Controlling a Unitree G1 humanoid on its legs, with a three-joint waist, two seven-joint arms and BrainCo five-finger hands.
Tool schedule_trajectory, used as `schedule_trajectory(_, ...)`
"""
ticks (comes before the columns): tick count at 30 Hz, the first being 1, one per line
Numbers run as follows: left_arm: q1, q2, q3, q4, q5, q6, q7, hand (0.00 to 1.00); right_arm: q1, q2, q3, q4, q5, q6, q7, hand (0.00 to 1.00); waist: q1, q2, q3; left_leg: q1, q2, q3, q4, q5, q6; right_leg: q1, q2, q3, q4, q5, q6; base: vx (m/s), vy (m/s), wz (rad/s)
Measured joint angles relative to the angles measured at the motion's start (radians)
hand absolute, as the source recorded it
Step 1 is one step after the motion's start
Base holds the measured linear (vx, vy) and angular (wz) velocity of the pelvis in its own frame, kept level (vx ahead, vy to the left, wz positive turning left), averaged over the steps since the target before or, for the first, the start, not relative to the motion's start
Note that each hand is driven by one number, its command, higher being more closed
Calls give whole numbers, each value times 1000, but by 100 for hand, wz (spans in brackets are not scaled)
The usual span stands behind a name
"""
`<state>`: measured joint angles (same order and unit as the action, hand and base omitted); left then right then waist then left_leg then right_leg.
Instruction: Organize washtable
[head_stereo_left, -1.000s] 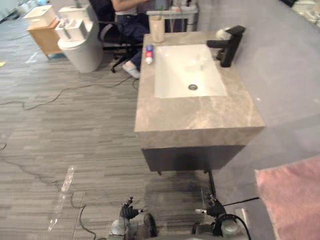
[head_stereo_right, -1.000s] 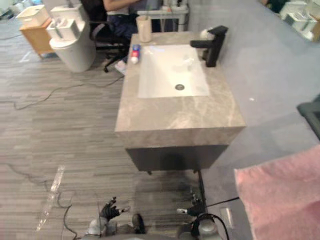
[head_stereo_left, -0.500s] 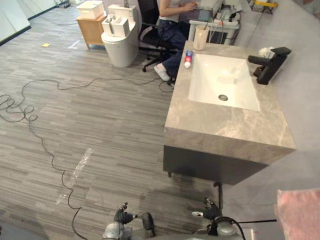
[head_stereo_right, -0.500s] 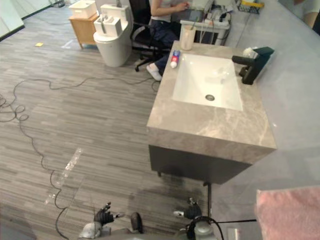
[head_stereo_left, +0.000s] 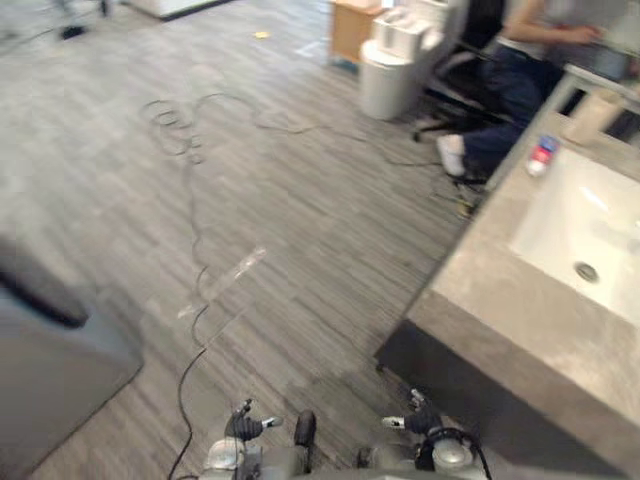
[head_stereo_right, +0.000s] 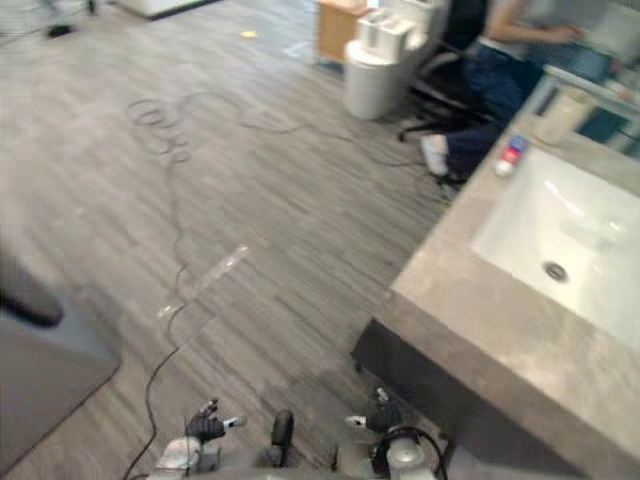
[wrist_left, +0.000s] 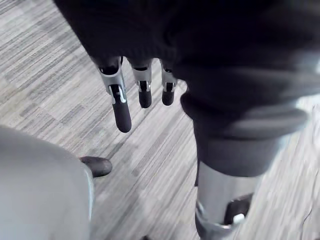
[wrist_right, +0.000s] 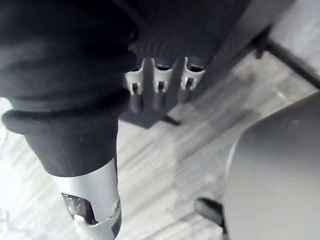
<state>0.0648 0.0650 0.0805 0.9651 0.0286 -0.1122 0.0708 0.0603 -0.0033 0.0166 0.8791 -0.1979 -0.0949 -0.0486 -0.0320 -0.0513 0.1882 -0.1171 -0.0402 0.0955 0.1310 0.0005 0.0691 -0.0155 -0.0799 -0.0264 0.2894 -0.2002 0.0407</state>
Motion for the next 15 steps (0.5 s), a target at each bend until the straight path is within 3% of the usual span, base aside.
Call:
schedule_trajectory(1,11,-2,13,-9,0,-1,-1,0,2,4,0,-4,-2,3,-1,0,1,4,-4,-20,39,100,66,-36,-5,11,-5,-34,-15,4,0,3,-79,110)
schedule_trajectory(2,30,-8,42,-22,-1,-3,0,0,2,3,4,-9,-7,4,-1,0,-2,11,-3,-28,116,261,179,-104,-27,50,-13,-99,-50,3,0,39,-60,93)
schedule_trajectory(3,43,-18,50,-21,-5,-2,1,0,-2,-9,18,-12,-10,5,-5,0,-8,32,-14,-8,177,370,232,-126,-43,79,-16,-151,-64,3,0,79,-15,100)
schedule_trajectory(5,45,-22,53,-12,-19,1,0,0,-7,-17,34,9,-21,11,-11,0,-8,42,-20,11,215,432,215,-144,-67,106,-25,-212,-64,3,0,108,90,101)
schedule_trajectory(6,45,-22,58,-7,-20,1,-1,0,-14,-16,37,17,-28,14,-11,0,-8,45,-21,9,206,432,194,-143,-63,111,-25,-228,-63,3,1,88,108,100)
schedule_trajectory(10,44,5,84,9,-50,17,-4,0,-45,21,74,95,-49,27,-1,0,5,-10,-46,103,83,358,-38,-35,-30,123,-67,-259,-41,18,7,62,79,65)
schedule_trajectory(13,45,17,80,29,-57,21,-5,0,-58,27,76,120,-49,28,7,0,-7,-4,-49,166,47,316,-187,33,-22,117,-64,-231,-12,31,-12,20,99,36)
schedule_trajectory(15,45,24,87,41,-57,21,-5,0,-61,26,76,129,-49,32,8,0,-7,-15,-54,182,34,311,-227,55,-19,117,-64,-206,-12,37,-4,17,36,13)
